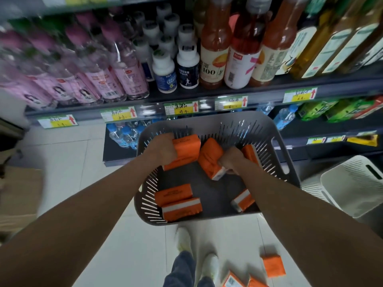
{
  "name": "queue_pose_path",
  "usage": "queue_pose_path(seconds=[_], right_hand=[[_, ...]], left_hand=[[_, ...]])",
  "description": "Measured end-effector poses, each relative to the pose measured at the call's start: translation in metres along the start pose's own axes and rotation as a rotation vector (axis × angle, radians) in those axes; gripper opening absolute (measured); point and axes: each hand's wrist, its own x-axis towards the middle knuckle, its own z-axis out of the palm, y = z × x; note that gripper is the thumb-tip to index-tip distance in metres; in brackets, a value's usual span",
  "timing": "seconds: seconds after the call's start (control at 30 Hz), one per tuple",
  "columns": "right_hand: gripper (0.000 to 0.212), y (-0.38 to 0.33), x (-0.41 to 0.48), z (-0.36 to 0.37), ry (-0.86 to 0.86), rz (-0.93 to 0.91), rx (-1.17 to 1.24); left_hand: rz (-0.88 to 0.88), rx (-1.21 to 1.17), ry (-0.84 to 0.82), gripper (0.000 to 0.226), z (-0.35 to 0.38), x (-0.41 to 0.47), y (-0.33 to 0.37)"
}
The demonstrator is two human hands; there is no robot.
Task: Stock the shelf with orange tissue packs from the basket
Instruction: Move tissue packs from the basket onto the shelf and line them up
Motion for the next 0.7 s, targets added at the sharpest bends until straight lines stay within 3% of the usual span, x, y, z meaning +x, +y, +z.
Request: queue_pose_path(seconds=[0.13,0.27,0.53,0.7], right_hand=[[0.041,-0.021,-0.042,-0.031,0.119,-0.131,0.027],[0.020,-0.049,-0.099,-0.071,0.242,-0.292,-0.045],[0.023,-0.125,-0.223,-0.126,0.345,-0.659,0.009],[0.035,-0.165,-0.276,-0.135,0.521,-0.809,0.108]], left_hand=[[0.014,-0.018,0.036,0.046,-0.040,-0.035,0.022],[0.039,-0.102,0.147,0.044,-0.095,-0.079,0.046],[0.105,-0.224,0.427,0.029,-0.198,-0.177,0.062],[0.088,-0.332,0.639,0.028,-0.242,-0.228,0.045]])
